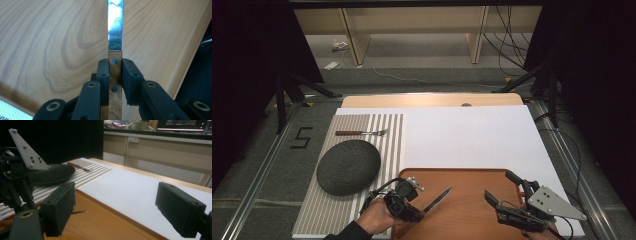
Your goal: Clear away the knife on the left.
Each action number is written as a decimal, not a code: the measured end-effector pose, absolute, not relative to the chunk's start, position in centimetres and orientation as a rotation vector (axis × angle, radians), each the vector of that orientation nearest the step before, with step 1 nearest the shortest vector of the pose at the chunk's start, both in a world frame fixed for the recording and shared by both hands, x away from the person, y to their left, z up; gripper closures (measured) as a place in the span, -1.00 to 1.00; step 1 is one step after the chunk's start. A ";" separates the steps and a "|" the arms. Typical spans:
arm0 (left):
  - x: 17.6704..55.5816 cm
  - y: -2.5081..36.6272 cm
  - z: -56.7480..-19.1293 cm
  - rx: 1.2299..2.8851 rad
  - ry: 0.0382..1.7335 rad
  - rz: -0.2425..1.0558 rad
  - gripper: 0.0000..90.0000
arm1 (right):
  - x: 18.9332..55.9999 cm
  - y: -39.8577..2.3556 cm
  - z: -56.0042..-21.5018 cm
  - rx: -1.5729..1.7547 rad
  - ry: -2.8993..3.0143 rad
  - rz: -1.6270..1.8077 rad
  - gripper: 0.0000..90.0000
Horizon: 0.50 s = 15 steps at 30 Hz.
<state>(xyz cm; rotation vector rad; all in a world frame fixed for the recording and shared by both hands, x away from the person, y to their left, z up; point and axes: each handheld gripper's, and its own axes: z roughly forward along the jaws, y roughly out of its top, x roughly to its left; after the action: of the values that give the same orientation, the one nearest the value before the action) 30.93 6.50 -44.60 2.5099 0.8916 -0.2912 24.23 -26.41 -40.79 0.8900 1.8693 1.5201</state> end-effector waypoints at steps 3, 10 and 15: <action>31.1 6.2 -44.8 2.524 0.897 -0.299 0.71 | 24.2 -26.4 -40.8 0.890 1.869 1.521 -0.61; 31.1 5.7 -45.2 2.537 0.907 -0.316 0.70 | 24.2 -26.4 -40.8 0.891 1.868 1.520 -0.61; 31.1 5.4 -45.6 2.568 0.919 -0.306 0.70 | 24.2 -26.5 -40.8 0.891 1.868 1.521 -0.61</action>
<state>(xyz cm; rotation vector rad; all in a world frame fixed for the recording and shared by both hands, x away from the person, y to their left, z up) 31.06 5.39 -45.59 2.5684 0.9194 -0.3058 24.21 -26.46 -40.77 0.8907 1.8679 1.5213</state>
